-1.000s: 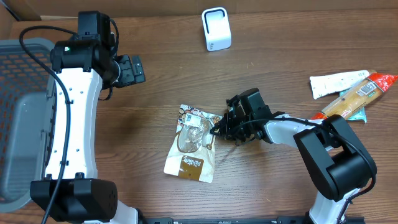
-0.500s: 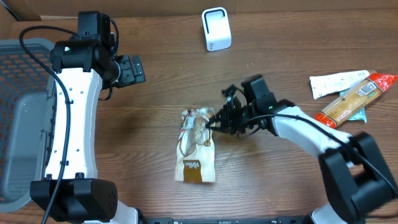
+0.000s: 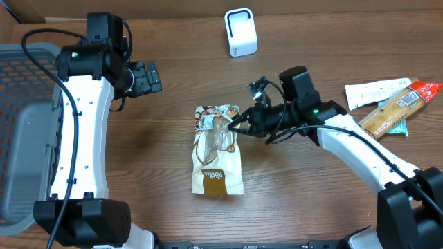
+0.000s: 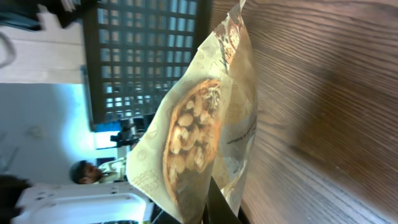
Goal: Scan the item barcode
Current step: 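Lift the grain bag upward toward the white scanner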
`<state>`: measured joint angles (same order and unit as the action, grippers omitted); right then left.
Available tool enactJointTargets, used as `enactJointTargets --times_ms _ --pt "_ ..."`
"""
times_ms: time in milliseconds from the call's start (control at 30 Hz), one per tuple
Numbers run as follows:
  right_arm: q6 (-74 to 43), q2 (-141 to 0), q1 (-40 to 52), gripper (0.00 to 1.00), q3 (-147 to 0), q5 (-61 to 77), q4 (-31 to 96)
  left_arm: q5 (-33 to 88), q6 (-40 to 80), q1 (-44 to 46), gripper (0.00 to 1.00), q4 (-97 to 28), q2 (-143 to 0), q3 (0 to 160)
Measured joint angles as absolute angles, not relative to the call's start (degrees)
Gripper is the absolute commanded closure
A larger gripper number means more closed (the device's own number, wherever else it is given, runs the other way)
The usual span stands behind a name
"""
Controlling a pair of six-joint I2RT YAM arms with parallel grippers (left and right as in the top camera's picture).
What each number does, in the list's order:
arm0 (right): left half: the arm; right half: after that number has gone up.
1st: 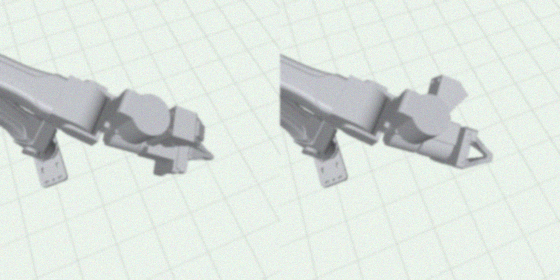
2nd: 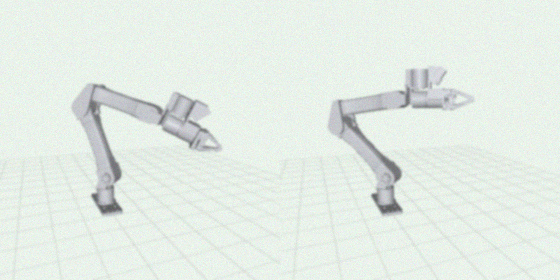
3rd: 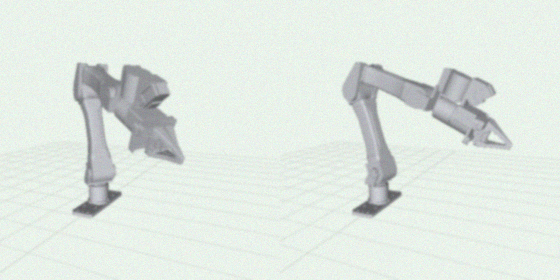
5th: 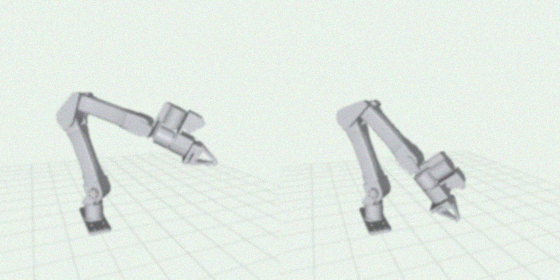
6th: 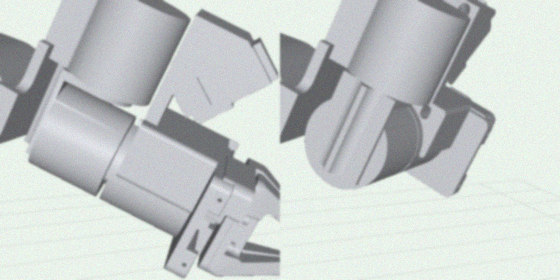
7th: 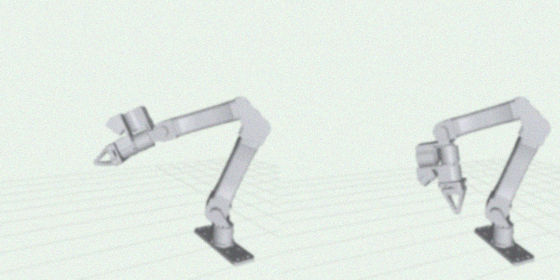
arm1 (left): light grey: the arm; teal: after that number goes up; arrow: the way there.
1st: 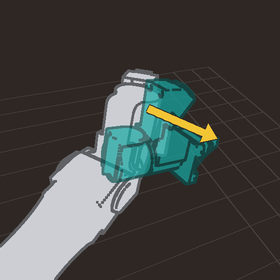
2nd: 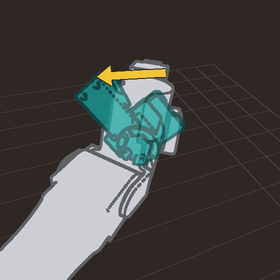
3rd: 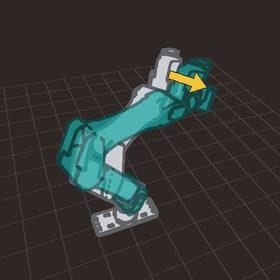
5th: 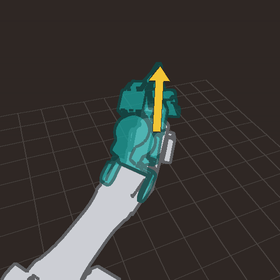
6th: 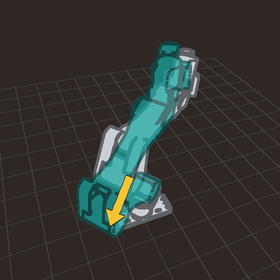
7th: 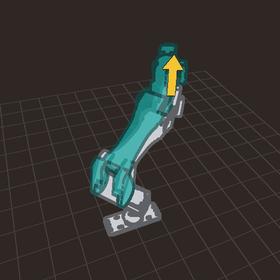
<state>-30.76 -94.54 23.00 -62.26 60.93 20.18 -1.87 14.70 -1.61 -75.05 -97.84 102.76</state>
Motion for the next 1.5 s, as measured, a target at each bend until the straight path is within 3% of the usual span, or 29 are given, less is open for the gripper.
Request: enactJointTargets --times_ms 500,967,1333,1500 --pt "-36.53 -94.32 10.20 0.96 -63.86 84.66 0.27 -1.87 14.70 -1.61 0.00 -75.05 -97.86 102.76" --pt "-56.49 -93.89 6.98 0.96 -64.14 88.05 -28.49 -1.87 14.70 -1.61 0.01 -75.02 -97.84 102.74" --pt "-57.76 -93.82 6.96 0.96 -64.16 86.08 -26.52 -1.87 14.70 -1.61 0.01 -75.05 -97.84 102.74" --pt "-49.82 -93.67 7.18 0.96 -64.36 78.24 -6.85 -1.87 14.70 -1.61 0.00 -75.05 -97.86 102.74"
